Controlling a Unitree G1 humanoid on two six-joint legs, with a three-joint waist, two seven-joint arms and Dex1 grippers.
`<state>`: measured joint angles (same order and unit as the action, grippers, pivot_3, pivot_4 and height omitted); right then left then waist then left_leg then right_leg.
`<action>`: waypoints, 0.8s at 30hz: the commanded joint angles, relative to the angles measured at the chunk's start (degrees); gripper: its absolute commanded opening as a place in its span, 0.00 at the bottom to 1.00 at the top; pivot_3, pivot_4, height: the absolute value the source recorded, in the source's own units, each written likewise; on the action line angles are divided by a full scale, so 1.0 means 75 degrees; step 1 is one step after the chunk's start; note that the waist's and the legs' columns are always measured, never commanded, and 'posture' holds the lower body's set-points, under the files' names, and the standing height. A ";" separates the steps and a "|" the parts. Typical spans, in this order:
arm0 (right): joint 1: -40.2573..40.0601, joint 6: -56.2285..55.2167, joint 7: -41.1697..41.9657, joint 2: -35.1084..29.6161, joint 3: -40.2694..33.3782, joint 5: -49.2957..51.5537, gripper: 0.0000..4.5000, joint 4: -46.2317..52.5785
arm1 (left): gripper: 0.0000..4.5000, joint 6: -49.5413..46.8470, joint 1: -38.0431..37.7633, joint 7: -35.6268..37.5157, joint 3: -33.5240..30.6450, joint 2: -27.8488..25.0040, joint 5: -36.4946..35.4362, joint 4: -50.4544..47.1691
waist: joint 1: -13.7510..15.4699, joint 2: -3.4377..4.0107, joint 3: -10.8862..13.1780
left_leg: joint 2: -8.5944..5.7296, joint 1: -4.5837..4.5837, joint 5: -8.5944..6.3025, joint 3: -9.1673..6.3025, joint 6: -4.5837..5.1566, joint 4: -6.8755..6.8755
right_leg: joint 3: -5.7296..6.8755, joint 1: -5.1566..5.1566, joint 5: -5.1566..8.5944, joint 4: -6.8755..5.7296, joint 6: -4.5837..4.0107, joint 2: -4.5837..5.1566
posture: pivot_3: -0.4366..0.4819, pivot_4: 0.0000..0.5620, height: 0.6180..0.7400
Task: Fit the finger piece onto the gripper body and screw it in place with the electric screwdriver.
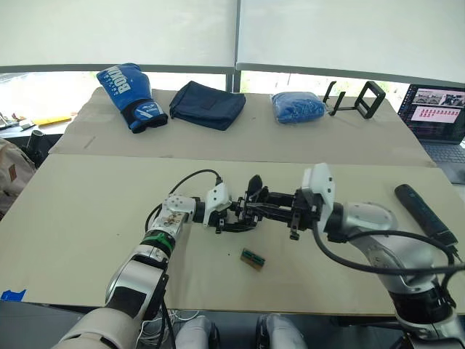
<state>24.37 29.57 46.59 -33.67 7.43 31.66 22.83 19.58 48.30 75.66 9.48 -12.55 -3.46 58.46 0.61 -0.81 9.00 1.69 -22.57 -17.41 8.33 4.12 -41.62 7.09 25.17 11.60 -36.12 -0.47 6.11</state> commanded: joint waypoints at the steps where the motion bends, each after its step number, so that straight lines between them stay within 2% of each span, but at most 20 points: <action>1: 0.0412 -0.0303 0.0117 0.0141 0.0037 -0.0294 0.09 -0.0320 | 0.51 -0.0055 -0.0066 -0.0105 0.0072 0.0008 0.0139 -0.0182 | 0.0006 0.0000 0.0000 | 0.0000 -0.0001 0.0000 0.0000 0.0000 -0.0002 | 0.0002 0.0000 0.0000 0.0000 0.0000 0.0000 | 0.48 0.27 1.00; 24: 0.0373 -0.0212 0.0567 0.0352 0.0629 -0.1305 0.09 -0.0909 | 0.51 -0.0631 -0.0265 -0.0076 0.0249 -0.0168 0.0286 -0.0471 | -0.0027 0.0002 -0.0001 | 0.0001 -0.0002 0.0000 0.0001 0.0000 -0.0010 | 0.0002 -0.0001 -0.0004 -0.0007 0.0007 -0.0001 | 0.48 0.27 1.00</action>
<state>26.89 28.13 50.53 -30.76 12.78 21.91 15.19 15.93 47.24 74.93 10.23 -13.25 -2.80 54.91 0.41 -0.80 9.00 1.70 -22.59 -17.41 8.33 4.12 -41.69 7.10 25.16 11.57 -36.18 -0.42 6.10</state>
